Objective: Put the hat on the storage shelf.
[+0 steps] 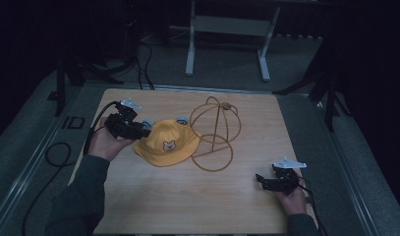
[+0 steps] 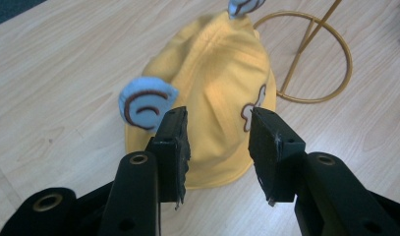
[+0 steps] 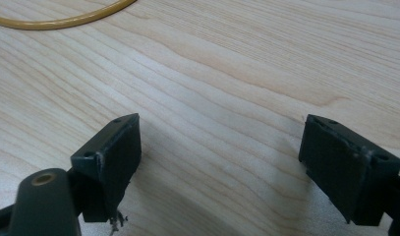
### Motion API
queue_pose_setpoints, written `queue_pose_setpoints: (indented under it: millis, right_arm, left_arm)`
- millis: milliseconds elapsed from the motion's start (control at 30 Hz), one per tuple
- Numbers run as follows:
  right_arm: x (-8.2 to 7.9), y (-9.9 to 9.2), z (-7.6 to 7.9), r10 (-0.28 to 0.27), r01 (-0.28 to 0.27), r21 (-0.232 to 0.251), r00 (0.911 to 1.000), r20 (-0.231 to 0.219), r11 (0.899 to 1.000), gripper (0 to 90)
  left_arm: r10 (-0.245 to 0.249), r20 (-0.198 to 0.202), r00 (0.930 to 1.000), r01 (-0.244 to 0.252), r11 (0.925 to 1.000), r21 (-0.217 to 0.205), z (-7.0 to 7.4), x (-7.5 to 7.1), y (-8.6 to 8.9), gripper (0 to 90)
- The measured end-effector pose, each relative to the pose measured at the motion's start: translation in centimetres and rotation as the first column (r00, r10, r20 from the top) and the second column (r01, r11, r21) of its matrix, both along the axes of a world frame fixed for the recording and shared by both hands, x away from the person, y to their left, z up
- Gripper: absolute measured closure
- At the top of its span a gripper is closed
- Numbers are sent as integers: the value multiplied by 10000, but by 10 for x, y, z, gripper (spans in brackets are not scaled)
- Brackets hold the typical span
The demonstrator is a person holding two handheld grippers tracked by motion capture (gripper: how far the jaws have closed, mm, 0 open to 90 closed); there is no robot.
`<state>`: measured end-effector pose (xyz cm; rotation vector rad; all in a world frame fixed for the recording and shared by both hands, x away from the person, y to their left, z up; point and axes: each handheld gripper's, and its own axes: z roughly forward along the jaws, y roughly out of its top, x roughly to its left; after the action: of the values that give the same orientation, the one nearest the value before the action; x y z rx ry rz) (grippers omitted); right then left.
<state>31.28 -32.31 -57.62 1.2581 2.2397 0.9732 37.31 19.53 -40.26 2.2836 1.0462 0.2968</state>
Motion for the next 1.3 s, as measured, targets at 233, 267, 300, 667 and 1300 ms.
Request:
queue_pose_setpoints:
  millis: [233, 267, 300, 667, 1300]
  right_arm:
    - [0, 0, 0, 0, 0, -2, 10000, 1, 10000, 161]
    - [0, 0, 0, -3, 3, 1, 10000, -4, 10000, 160]
    - [0, 0, 0, -4, 4, 0, 10000, -3, 10000, 160]
    - [0, 0, 0, 1, -1, -2, 10000, 0, 10000, 160]
    - [0, 0, 0, -2, 2, -2, 10000, -1, 10000, 160]
  left_arm:
    - [-215, -66, 9997, 217, 9991, 376, 2, 15, -7, 567]
    - [-277, -75, 9996, 281, 9984, 484, 2, 17, -8, 564]
    - [-336, -103, 9994, 341, 9981, 515, 2, 19, -9, 562]
    - [-1037, -291, 9942, 1064, 9876, 1158, 8, 35, -32, 545]
    - [-1677, -810, 9825, 1827, 9520, 2457, 0, 68, -65, 488]
